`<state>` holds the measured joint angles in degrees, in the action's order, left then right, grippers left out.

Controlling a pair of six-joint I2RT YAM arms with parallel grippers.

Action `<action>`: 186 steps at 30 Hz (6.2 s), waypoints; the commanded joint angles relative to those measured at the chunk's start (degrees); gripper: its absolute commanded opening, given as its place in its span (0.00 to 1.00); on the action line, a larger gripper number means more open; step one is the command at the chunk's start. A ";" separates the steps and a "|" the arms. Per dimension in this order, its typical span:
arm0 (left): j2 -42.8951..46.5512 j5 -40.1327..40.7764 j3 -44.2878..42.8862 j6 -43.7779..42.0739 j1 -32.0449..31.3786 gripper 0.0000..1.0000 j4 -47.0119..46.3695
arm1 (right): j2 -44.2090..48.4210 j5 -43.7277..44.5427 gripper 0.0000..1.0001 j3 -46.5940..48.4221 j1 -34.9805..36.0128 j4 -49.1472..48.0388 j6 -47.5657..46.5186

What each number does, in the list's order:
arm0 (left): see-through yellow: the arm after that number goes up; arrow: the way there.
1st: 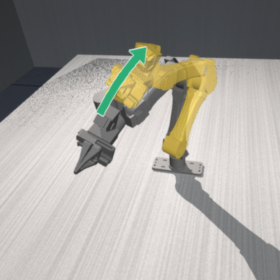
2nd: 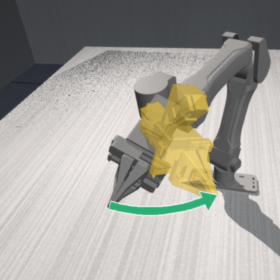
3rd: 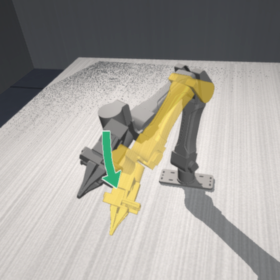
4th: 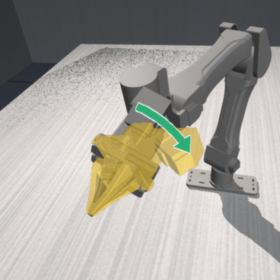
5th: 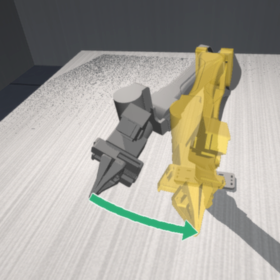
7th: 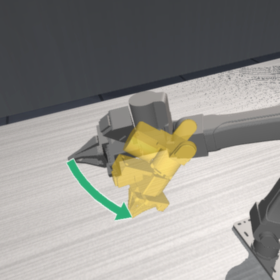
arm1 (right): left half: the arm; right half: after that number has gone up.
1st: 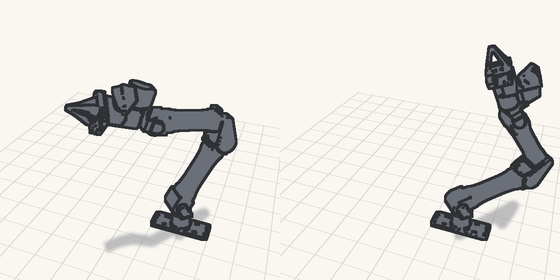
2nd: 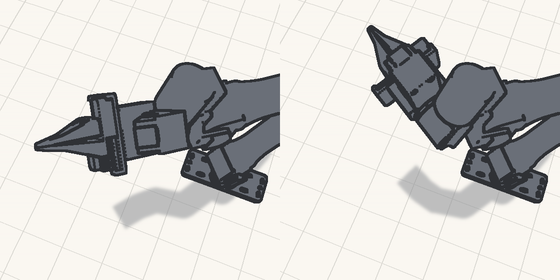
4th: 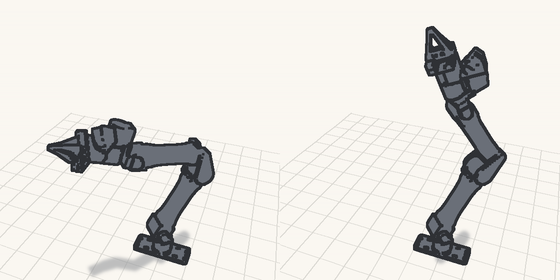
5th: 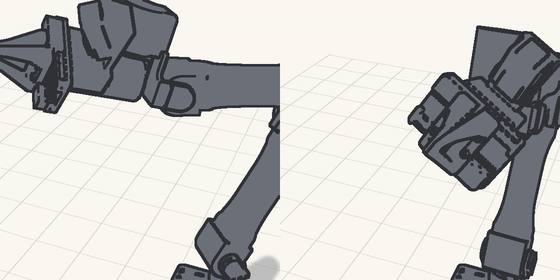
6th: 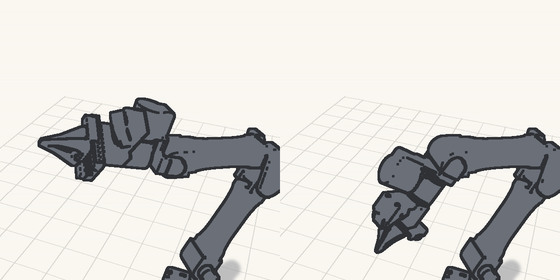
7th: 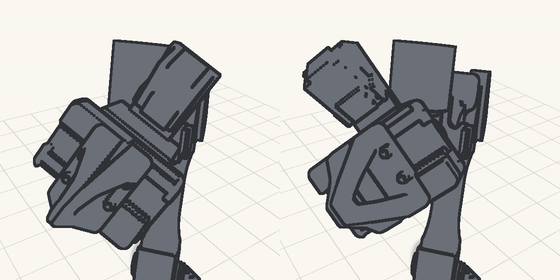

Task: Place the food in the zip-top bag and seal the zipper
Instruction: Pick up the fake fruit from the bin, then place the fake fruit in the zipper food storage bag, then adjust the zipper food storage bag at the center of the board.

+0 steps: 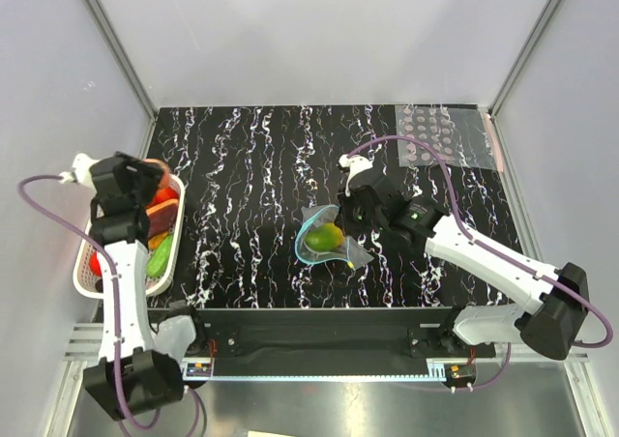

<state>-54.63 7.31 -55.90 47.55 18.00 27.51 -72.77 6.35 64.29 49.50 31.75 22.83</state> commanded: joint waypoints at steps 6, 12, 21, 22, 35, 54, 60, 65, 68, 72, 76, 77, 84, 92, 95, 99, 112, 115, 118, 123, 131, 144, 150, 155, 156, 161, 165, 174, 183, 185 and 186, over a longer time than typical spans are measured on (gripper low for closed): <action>8.74 -27.87 5.70 -4.92 -22.46 0.47 -12.28 | -0.97 1.12 0.00 3.38 -0.28 0.07 0.37; 14.11 -23.31 12.55 -3.70 -42.23 0.43 -17.73 | -1.49 1.39 0.00 4.52 -0.28 1.30 1.34; 10.25 -7.58 12.74 -11.51 -66.15 0.42 -19.15 | -4.92 2.97 0.00 8.57 -0.28 5.61 3.36; 9.12 -6.10 13.01 -12.56 -68.34 0.42 -19.68 | -5.01 2.79 0.00 8.66 -0.28 5.69 3.45; -2.31 9.03 13.62 -17.93 -75.04 0.42 -22.32 | -5.45 -2.48 0.00 8.39 -0.28 4.46 5.65; -12.17 22.47 7.65 -19.25 -84.01 0.51 -18.38 | -3.52 -3.97 0.00 6.99 -0.28 4.99 6.61; -10.15 28.64 6.41 -19.16 -84.01 0.51 -13.53 | -4.31 -7.65 0.00 5.23 -0.19 3.85 7.75; -6.28 29.60 6.42 -18.99 -84.01 0.52 -8.63 | -4.39 -12.48 0.00 3.30 -0.28 -1.07 8.81; -4.87 28.11 5.89 -18.55 -84.01 0.52 -5.55 | -5.53 -16.26 0.00 2.86 -0.28 -4.75 9.95; -1.28 26.27 5.71 -17.67 -84.01 0.52 -2.46 | -6.77 -20.58 0.00 1.63 -0.28 -9.33 12.14; -0.30 24.77 7.12 -18.54 -84.01 0.52 -3.51 | -7.29 -16.20 0.02 0.31 -0.36 -8.20 12.68; -0.74 24.86 7.64 -18.81 -84.01 0.52 -4.21 | -7.56 -14.28 0.06 -0.04 -0.45 -7.93 12.59; -9.34 24.15 7.21 -19.87 -84.01 0.52 -8.08 | -8.97 -8.47 0.24 -2.24 -0.45 -6.00 12.50; -12.34 26.70 5.28 -21.18 -84.01 0.51 -8.09 | -8.61 -4.60 0.13 0.83 -0.36 0.94 9.25; -13.04 25.65 4.93 -21.53 -84.01 0.52 -8.52 | -9.05 -3.10 0.13 2.15 -0.36 3.23 8.72; -17.33 25.38 2.64 -21.97 -84.01 0.52 -7.56 | -8.53 -1.87 0.17 2.50 -0.36 4.11 8.29; -26.84 37.86 -3.07 -22.33 -82.86 0.68 -4.04 | -7.12 -0.99 0.00 2.77 -0.36 5.61 7.41; -26.41 35.06 -4.21 -22.94 -82.60 0.94 -1.59 | -7.30 -0.81 0.00 2.86 -0.36 5.69 6.97; -21.50 29.79 -2.38 -23.64 -82.69 0.98 -3.24 | -7.73 -0.72 0.00 3.21 -0.36 5.78 6.70; -13.23 22.15 -3.07 -23.65 -82.77 0.98 -0.80 | -8.88 -0.46 0.00 4.26 -0.36 5.34 6.35; -5.40 21.25 -3.87 -19.25 -81.64 0.94 9.75 | -10.55 -0.90 0.00 5.14 -0.36 5.08 6.00; -5.31 3.68 4.57 -16.79 -67.13 0.69 -4.82 | -10.28 -1.43 0.00 5.76 -0.37 5.25 5.30; -9.61 0.08 2.82 -16.44 -66.96 0.69 -8.95 | -10.37 -2.48 0.00 6.11 -0.28 4.91 5.03; -15.68 -2.30 3.95 -15.12 -66.95 0.55 -14.05 | -10.37 -3.18 0.00 6.28 -0.28 4.20 4.51; -16.03 -3.17 4.39 -14.68 -66.95 0.45 -16.23 | -10.28 -3.97 0.00 6.20 -0.10 3.94 4.50; -17.96 -4.68 2.12 -13.97 -66.95 0.02 -17.05 | -10.81 -5.91 0.00 6.20 0.86 2.88 3.80; -18.58 -4.06 1.67 -13.80 -66.87 0.00 -16.87 | -10.72 -8.52 0.00 5.94 1.74 1.83 3.63; -18.49 -3.01 0.18 -14.06 -66.61 0.00 -14.50 | -11.69 -9.52 0.00 5.93 2.45 1.74 3.80; -19.72 -8.44 -0.17 -10.55 -65.64 0.00 -18.45 | -12.92 -12.94 0.00 8.13 3.41 -1.43 5.47; -19.81 -7.58 -0.09 -11.25 -65.55 0.00 -17.67 | -13.18 -12.42 0.02 7.96 3.68 -0.55 5.47; -19.46 -7.57 0.00 -11.69 -65.20 0.00 -16.62 | -12.92 -10.93 0.05 7.78 3.68 -0.11 5.30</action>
<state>-74.13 1.74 -53.54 35.55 -47.55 13.52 -85.62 -4.19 69.65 52.27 33.65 27.46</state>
